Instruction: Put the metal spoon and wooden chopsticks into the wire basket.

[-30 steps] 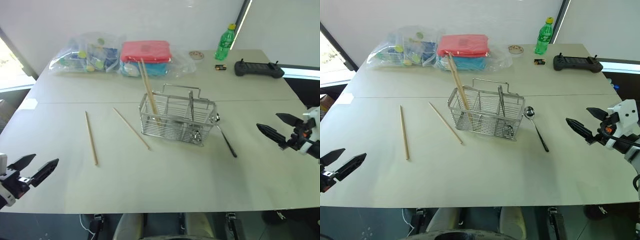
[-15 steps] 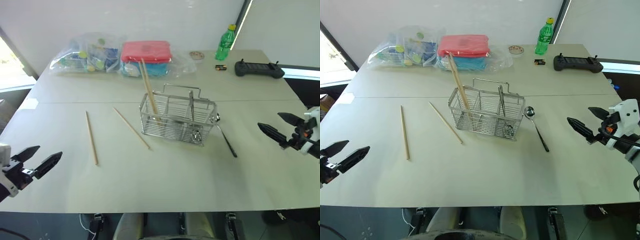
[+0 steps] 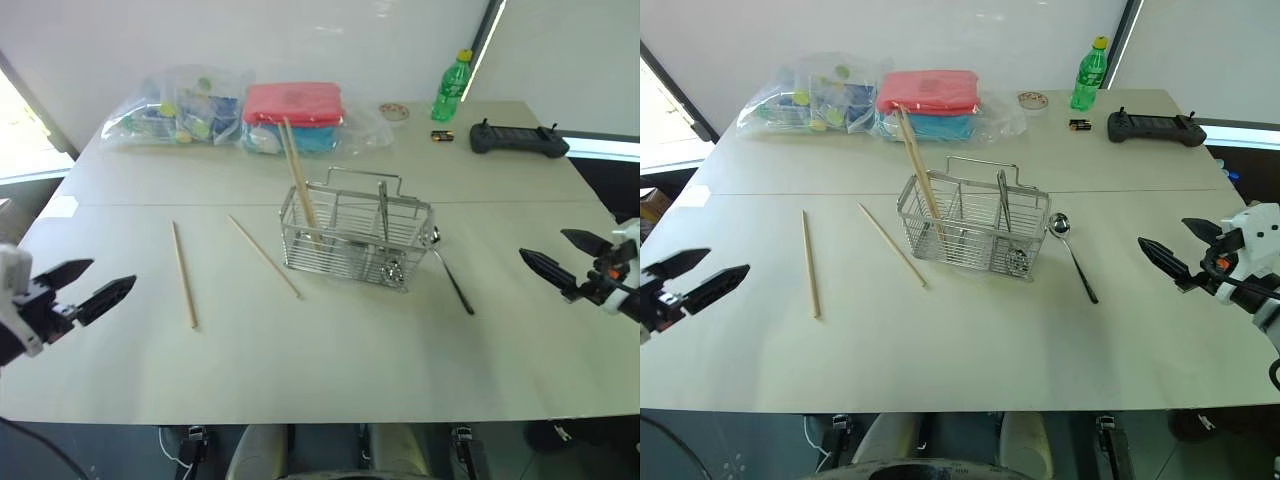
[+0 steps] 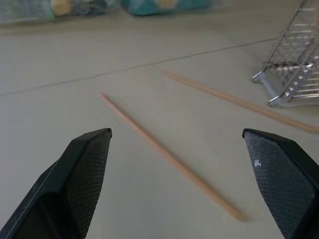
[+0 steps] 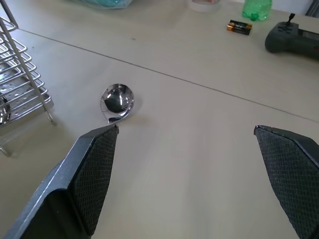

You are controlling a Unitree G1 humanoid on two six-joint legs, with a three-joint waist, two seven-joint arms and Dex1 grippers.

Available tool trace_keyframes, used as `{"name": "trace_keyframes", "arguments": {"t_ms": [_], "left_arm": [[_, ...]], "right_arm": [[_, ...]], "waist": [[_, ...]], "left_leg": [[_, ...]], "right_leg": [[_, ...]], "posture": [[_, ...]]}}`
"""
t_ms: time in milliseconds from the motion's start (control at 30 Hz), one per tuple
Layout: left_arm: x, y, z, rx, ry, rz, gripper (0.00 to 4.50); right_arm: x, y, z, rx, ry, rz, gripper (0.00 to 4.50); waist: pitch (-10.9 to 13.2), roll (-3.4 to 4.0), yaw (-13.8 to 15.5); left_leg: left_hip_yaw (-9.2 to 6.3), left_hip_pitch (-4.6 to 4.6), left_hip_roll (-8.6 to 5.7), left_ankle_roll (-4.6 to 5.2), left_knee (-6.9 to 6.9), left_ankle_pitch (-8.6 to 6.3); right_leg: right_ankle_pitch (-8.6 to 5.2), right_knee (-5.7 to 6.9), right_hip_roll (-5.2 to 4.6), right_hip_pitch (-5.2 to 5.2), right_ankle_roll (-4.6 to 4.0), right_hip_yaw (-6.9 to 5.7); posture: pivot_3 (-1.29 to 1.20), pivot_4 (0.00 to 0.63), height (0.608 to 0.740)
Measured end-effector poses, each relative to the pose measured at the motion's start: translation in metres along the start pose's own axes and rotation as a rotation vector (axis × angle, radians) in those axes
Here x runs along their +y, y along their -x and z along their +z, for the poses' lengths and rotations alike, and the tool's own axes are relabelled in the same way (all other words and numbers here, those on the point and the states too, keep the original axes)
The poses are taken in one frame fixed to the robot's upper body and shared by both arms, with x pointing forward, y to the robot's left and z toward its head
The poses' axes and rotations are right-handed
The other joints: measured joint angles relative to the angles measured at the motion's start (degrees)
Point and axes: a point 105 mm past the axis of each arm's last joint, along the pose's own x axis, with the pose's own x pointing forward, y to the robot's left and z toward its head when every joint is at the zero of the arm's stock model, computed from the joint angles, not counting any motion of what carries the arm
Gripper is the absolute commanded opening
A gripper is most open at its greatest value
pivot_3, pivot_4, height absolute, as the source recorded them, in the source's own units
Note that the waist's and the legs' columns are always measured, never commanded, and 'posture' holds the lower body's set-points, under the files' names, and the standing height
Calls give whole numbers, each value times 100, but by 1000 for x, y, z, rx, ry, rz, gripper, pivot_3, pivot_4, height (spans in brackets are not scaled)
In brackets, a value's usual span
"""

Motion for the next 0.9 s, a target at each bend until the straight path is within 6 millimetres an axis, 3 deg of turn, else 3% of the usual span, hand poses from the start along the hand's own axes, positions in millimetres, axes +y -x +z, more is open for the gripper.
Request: {"name": "trace_keyframes", "arguments": {"t_ms": [67,167,267,367,733,900], "left_arm": [[-16,-14,27,-48,-28,-99,4431],[-59,-40,68,-104,-120,-308,4431],[-97,-54,80,-65,-207,-482,4431],[-117,-62,80,-21,-246,-596,4431],[-126,-74,90,-33,-270,-677,4431],[-125,-75,88,-26,-279,-667,4431]], "right_arm": [[9,0,2,9,-3,21,4500],[29,-6,0,23,-39,56,4500],[47,-15,-9,40,-78,85,4500],[59,-25,-19,72,-96,102,4500],[79,-76,-18,69,-143,134,4500],[77,-93,-33,116,-192,119,4500]], "waist": [[-1,-3,-5],[-6,-21,-10],[-3,-20,-53],[2,-22,-104],[26,-57,-147],[33,-63,-137]], "left_leg": [[0,3,-2,0,-1,0],[-2,8,-16,1,-1,1],[18,22,-23,2,-8,0],[23,32,-19,3,-9,0],[29,76,-8,4,-8,1],[28,76,-10,4,-16,1]], "right_leg": [[1,5,-1,3,1,1],[5,17,1,5,7,3],[6,32,1,2,9,20],[4,49,9,-2,8,26],[5,54,18,31,5,33],[4,54,19,30,8,33]], "posture": [[0,150,692],[0,150,692],[0,150,692],[0,150,692],[0,150,692],[0,150,692]]}}
